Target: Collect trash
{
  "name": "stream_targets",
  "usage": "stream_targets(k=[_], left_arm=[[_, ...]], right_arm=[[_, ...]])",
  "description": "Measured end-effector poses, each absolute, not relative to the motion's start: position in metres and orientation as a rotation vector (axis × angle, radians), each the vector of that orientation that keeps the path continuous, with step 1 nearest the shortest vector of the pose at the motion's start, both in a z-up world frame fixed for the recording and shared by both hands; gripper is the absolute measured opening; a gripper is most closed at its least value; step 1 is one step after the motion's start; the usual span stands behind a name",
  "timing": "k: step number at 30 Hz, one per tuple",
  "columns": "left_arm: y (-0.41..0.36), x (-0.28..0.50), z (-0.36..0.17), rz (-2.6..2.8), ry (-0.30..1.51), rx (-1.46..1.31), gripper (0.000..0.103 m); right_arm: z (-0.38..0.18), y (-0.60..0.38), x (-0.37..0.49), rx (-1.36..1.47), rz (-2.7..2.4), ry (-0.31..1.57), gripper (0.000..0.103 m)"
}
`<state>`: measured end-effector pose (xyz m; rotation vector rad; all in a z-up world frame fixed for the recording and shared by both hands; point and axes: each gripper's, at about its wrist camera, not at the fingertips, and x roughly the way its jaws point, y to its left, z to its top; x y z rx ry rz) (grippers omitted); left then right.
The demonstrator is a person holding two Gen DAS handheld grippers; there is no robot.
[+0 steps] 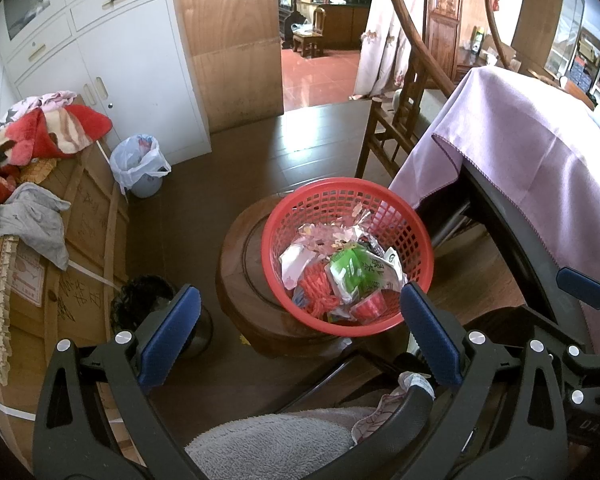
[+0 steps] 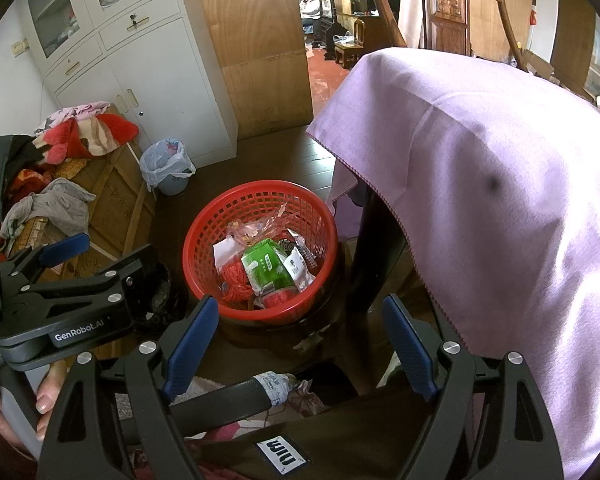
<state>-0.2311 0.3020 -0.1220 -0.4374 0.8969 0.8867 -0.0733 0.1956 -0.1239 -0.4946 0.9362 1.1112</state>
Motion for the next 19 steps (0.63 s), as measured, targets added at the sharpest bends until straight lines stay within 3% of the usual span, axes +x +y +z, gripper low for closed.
stream_targets(k=[19], left_arm=[[0.2967,-0.2360,-0.1251,0.905,0.896,-0.433,0.096]], right_arm=[[-0.1244,0.1954,-0.0724,-0.491,1.110,0.941,0.082]])
